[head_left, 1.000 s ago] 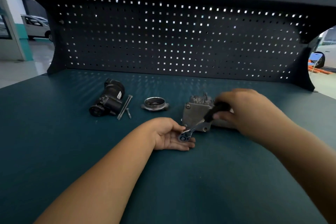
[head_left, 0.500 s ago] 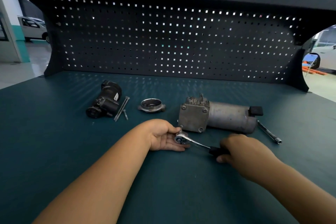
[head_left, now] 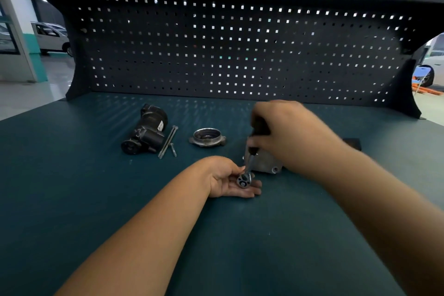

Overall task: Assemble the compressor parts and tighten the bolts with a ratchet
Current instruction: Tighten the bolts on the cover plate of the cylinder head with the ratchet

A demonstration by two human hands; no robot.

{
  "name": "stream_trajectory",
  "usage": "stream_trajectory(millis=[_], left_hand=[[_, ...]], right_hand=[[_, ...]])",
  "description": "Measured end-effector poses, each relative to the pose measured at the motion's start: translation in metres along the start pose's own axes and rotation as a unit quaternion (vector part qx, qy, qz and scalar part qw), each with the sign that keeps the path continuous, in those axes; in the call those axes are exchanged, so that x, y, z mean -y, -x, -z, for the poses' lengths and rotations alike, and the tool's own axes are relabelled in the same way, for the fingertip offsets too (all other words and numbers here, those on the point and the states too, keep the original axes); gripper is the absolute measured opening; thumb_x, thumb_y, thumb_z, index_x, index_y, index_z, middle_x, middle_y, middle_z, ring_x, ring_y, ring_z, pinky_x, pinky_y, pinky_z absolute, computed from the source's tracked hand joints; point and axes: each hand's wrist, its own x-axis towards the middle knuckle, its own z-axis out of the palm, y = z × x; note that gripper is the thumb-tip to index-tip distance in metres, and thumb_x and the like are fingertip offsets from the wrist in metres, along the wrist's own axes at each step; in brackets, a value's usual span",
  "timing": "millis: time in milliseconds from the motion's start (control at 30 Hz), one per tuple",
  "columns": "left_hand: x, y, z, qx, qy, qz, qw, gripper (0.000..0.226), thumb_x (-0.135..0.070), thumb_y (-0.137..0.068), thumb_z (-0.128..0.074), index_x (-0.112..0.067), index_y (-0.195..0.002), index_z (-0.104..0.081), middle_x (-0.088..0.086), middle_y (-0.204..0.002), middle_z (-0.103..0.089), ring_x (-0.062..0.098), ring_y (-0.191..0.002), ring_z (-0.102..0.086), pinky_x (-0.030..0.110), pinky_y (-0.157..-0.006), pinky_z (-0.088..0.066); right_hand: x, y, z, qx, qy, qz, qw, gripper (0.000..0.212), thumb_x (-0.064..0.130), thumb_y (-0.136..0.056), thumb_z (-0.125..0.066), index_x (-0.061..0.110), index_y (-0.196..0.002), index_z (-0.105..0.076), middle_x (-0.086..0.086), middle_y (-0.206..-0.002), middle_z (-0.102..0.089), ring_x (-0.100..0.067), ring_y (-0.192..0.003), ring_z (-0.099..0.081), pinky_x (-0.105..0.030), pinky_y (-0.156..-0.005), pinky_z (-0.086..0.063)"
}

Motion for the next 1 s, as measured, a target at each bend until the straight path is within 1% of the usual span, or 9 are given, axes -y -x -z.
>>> stream_trajectory(millis=[133,233,300,433,600,700,800,933,1000], left_hand=[[0.001,0.001,0.0,0.0,-0.027,-0.018,0.999,0.026,-0.001,-0.098,-0.033,0.007,-0.088,-0.056,0.017,-0.062,-0.068,0.035,-0.099,-0.062,0.032,-0.057,-0.057],[0.001,0.004,0.0,0.008,-0.042,-0.04,0.998,0.026,0.0,-0.095,-0.041,0.006,-0.08,-0.061,0.015,-0.06,-0.068,0.031,-0.069,-0.07,0.031,-0.057,-0.057],[0.001,0.003,-0.001,0.005,-0.051,-0.04,0.998,0.024,-0.001,-0.096,-0.04,0.006,-0.086,-0.06,0.015,-0.063,-0.069,0.027,-0.06,-0.069,0.032,-0.057,-0.057],[0.001,-0.001,0.0,-0.001,-0.023,-0.021,1.0,0.024,-0.003,-0.098,-0.034,0.005,-0.088,-0.054,0.018,-0.065,-0.069,0.033,-0.091,-0.063,0.034,-0.057,-0.057],[0.001,-0.003,0.004,0.017,-0.015,-0.003,1.0,0.024,-0.012,-0.099,-0.038,0.001,-0.089,-0.055,0.015,-0.07,-0.07,0.032,-0.108,-0.058,0.035,-0.072,-0.054],[0.001,-0.004,0.005,0.018,-0.004,0.002,1.0,0.022,-0.009,-0.099,-0.038,0.002,-0.091,-0.055,0.016,-0.071,-0.07,0.034,-0.11,-0.057,0.038,-0.077,-0.052],[0.001,-0.003,0.005,0.018,0.001,0.0,1.0,0.022,-0.006,-0.098,-0.037,0.004,-0.09,-0.055,0.017,-0.069,-0.069,0.036,-0.116,-0.054,0.043,-0.086,-0.046],[0.001,-0.001,0.004,0.011,0.016,-0.008,1.0,0.021,-0.005,-0.098,-0.037,0.005,-0.09,-0.054,0.017,-0.073,-0.069,0.034,-0.119,-0.052,0.046,-0.088,-0.044],[0.002,-0.001,0.004,0.009,0.025,-0.015,1.0,0.021,-0.004,-0.098,-0.037,0.003,-0.088,-0.054,0.016,-0.073,-0.069,0.033,-0.119,-0.052,0.048,-0.089,-0.043]], right_hand=[[0.027,-0.016,-0.03,-0.025,-0.034,0.071,0.997,0.045,0.02,-0.091,-0.059,0.018,-0.131,-0.04,-0.006,-0.113,-0.052,-0.03,-0.098,-0.056,-0.04,-0.077,-0.049],[0.03,-0.02,-0.046,0.004,-0.023,0.124,0.992,0.048,0.017,-0.095,-0.05,0.024,-0.139,-0.031,-0.004,-0.113,-0.051,-0.03,-0.096,-0.057,-0.039,-0.075,-0.048],[0.023,-0.019,-0.045,-0.013,-0.024,0.115,0.993,0.046,0.021,-0.096,-0.048,0.026,-0.139,-0.031,-0.002,-0.115,-0.054,-0.029,-0.099,-0.057,-0.037,-0.077,-0.046],[0.003,-0.006,-0.026,-0.053,-0.064,0.048,0.995,0.04,0.028,-0.09,-0.057,0.024,-0.127,-0.042,0.001,-0.116,-0.056,-0.028,-0.102,-0.054,-0.04,-0.079,-0.047],[-0.034,0.029,-0.005,-0.073,-0.033,-0.049,0.996,0.03,0.029,-0.082,-0.067,0.018,-0.096,-0.044,0.005,-0.08,-0.052,-0.024,-0.077,-0.047,-0.034,-0.057,-0.034],[-0.055,0.05,-0.004,-0.026,-0.03,-0.124,0.992,0.034,0.033,-0.079,-0.071,0.017,-0.082,-0.041,0.006,-0.07,-0.048,-0.023,-0.071,-0.046,-0.034,-0.053,-0.03],[-0.07,0.069,-0.015,0.046,0.006,-0.176,0.983,0.038,0.042,-0.081,-0.067,0.024,-0.07,-0.036,0.002,-0.073,-0.053,-0.027,-0.077,-0.053,-0.033,-0.057,-0.035],[-0.07,0.088,-0.043,0.166,0.056,-0.175,0.969,0.038,0.052,-0.087,-0.054,0.026,-0.066,-0.035,0.003,-0.084,-0.045,-0.021,-0.093,-0.057,-0.028,-0.064,-0.036],[-0.067,0.094,-0.055,0.183,0.047,-0.171,0.967,0.036,0.052,-0.09,-0.05,0.026,-0.069,-0.035,0.006,-0.083,-0.04,-0.019,-0.094,-0.055,-0.029,-0.066,-0.036]])
